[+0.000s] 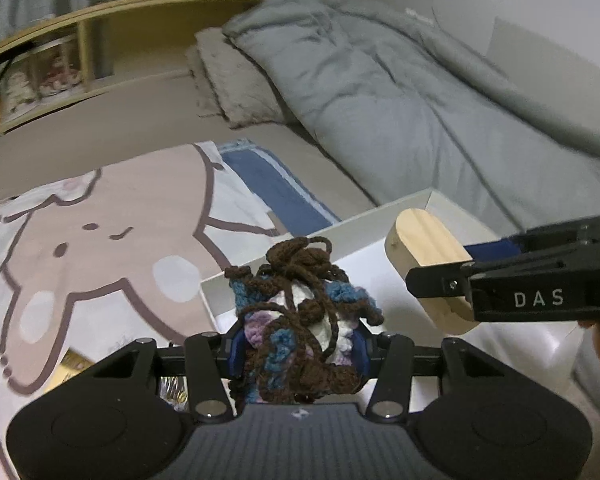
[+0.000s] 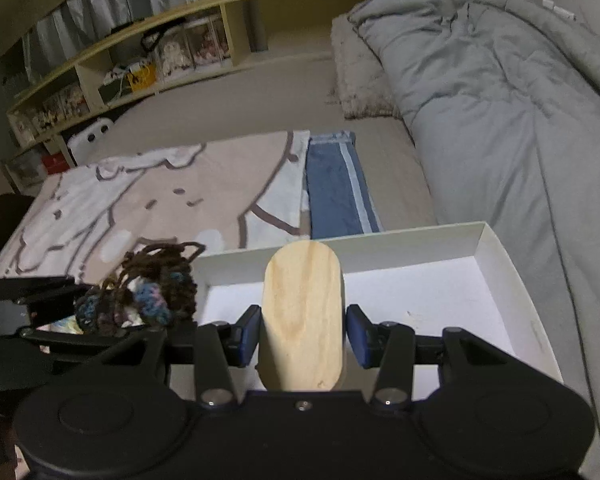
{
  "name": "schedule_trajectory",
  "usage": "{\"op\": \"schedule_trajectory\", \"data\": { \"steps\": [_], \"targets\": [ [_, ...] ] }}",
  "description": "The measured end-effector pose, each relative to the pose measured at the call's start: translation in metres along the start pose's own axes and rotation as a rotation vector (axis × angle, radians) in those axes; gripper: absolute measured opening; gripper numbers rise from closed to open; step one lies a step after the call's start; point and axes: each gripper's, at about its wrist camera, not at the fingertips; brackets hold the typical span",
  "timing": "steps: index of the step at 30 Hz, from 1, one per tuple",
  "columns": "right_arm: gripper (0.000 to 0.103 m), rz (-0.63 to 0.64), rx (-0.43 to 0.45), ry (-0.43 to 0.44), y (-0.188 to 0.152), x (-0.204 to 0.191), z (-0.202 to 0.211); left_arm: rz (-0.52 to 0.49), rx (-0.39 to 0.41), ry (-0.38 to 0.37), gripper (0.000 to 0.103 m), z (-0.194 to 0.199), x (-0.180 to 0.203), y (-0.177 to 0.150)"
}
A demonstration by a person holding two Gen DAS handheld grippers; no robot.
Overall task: Organize objects
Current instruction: 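Carry both held items into the white box and open both tools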
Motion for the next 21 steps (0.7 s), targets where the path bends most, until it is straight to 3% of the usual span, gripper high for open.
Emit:
{"op": "schedule_trajectory", "data": {
  "steps": [5,11,16,19,21],
  "targets": [
    [0.047,0.007,-0.04,0.008,0.0,0.007,-0.033,-0.089,-0.056,0.015,0.05,-0.031,0.0,-0.001],
    [0.047,0.013,-0.067,0.041,0.003,0.007,-0.063,-0.18,-0.062,0.05,0.052,-0.053,-0.001,-0.004],
    [0.047,0.043,-0.079,0.074,0.007,0.005,-0.078,-0.199,-0.056,0.053,0.068,-0.059,-0.001,-0.007],
    [0.063,0.046,-0.062,0.051,0.008,0.008,-0.07,-0.207,-0.056,0.056,0.073,-0.057,0.004,-0.008],
    [0.062,0.033,-0.06,0.051,0.008,0.013,-0.064,-0.2,-0.06,0.058,0.073,-0.055,0.005,-0.008]
  ]
}}
Point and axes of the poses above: each gripper's, at about its wrist camera, not at the fingertips, and z roughly against the way its jaws point, x to its right, y to its top, and after that the axes turned 9 degrees about z, right-handed
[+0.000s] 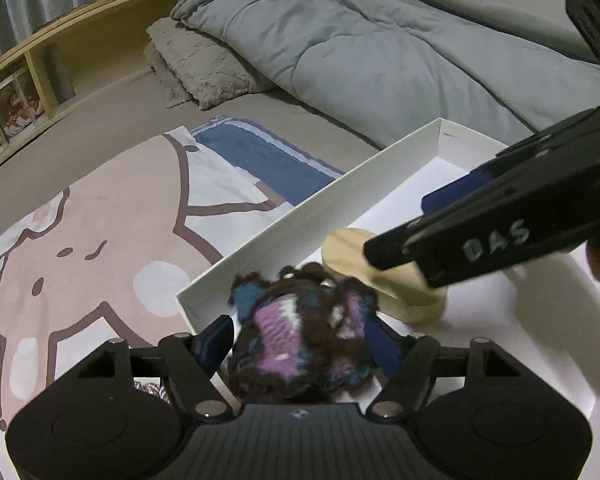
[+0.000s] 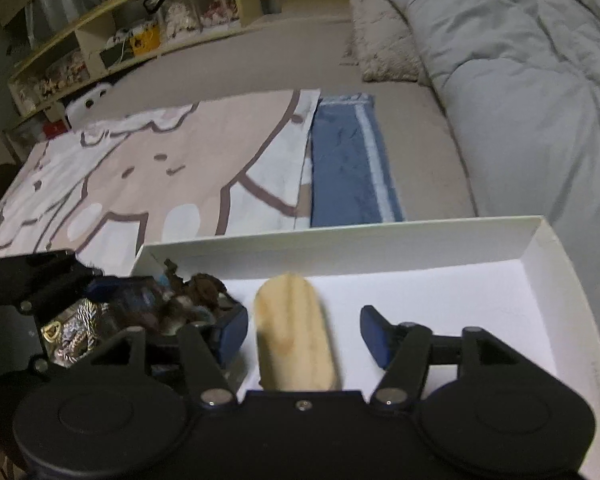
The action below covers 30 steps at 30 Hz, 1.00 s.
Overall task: Organize objects
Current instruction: 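Carry both held items into the white box and open both tools, then withdraw both open tools from the white box toward the remaining toys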
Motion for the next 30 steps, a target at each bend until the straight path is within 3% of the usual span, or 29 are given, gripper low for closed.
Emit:
{"op": "schedule_trajectory", "data": {
  "steps": [19,26,30],
  "targets": [
    [0.058,-0.081,0.069,-0.01,-0.021,-0.013,0.078,0.127,0.033,0.013,0.073,0.08,-0.002,-0.005],
    [0.066,-0.075,0.134,-0.032,-0.029,-0.029,0.12,0.171,0.051,0.023,0.074,0.12,-0.002,-0.015],
    [0.066,-0.069,0.155,-0.047,-0.036,-0.039,0.14,0.186,0.076,0.034,0.083,0.141,-0.002,-0.022]
  ]
}}
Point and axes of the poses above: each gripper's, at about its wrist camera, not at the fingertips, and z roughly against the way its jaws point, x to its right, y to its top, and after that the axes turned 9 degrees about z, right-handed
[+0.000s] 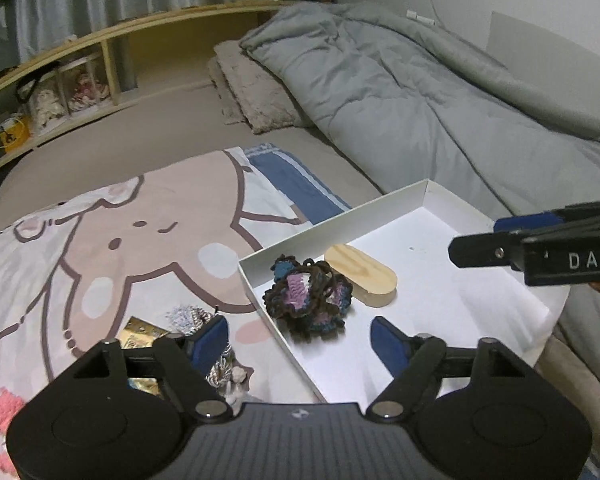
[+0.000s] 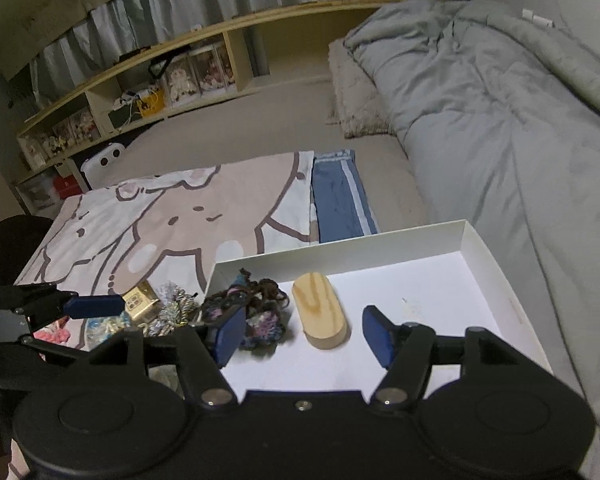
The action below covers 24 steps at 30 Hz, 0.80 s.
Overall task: Organize objects
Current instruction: 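Withdraw both open tools from the white box toward the remaining toys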
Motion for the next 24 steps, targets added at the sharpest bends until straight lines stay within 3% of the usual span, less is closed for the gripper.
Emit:
{"op": "schedule_trajectory", "data": {
  "steps": [6,12,17,24],
  "targets": [
    [0.07,0.0,0.025,-0.019,-0.008,-0.009,0.027,0.033,0.038,0.001,0.092,0.033,-0.002,-0.005],
    [0.088,0.011,0.064,-0.06,-0.021,-0.017,0.055,0.064,0.074,0.003,0.102,0.058,-0.004,-0.014],
    [0.099,0.03,0.095,-0.092,-0.032,-0.023,0.076,0.071,0.102,0.004,0.103,0.077,-0.003,-0.022],
    [0.103,0.043,0.124,-0.105,-0.046,-0.031,0.1,0.085,0.133,-0.023,0.103,0.101,-0.001,-0.033]
  ]
}}
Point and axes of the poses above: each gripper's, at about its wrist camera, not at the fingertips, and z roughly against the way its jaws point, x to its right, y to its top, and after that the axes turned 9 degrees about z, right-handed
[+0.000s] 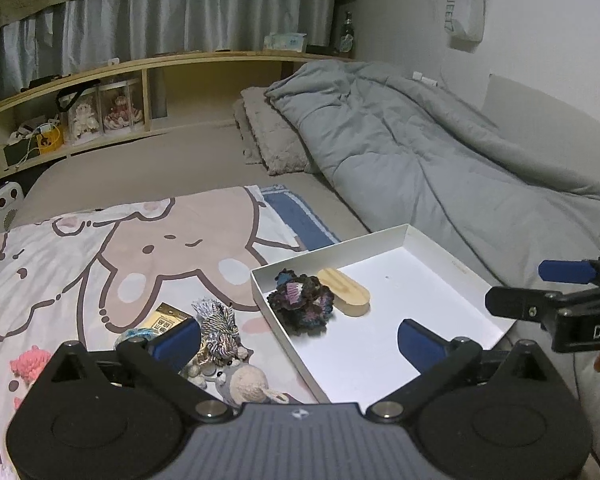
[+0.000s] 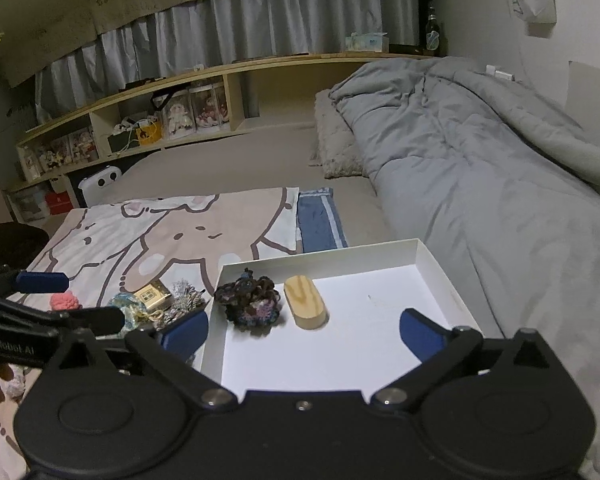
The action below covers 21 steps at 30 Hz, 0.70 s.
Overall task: Organize objects
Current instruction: 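Withdraw both open tools from the white box toward the remaining toys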
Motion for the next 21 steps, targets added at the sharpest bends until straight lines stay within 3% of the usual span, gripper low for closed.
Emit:
{"op": "schedule_trajectory", "data": {
  "steps": [21],
  "targets": [
    [0.103,0.019,0.049,-0.032,-0.015,-0.017,0.03,0.033,0.039,0.044,0.103,0.041,-0.014,-0.019]
  ]
}}
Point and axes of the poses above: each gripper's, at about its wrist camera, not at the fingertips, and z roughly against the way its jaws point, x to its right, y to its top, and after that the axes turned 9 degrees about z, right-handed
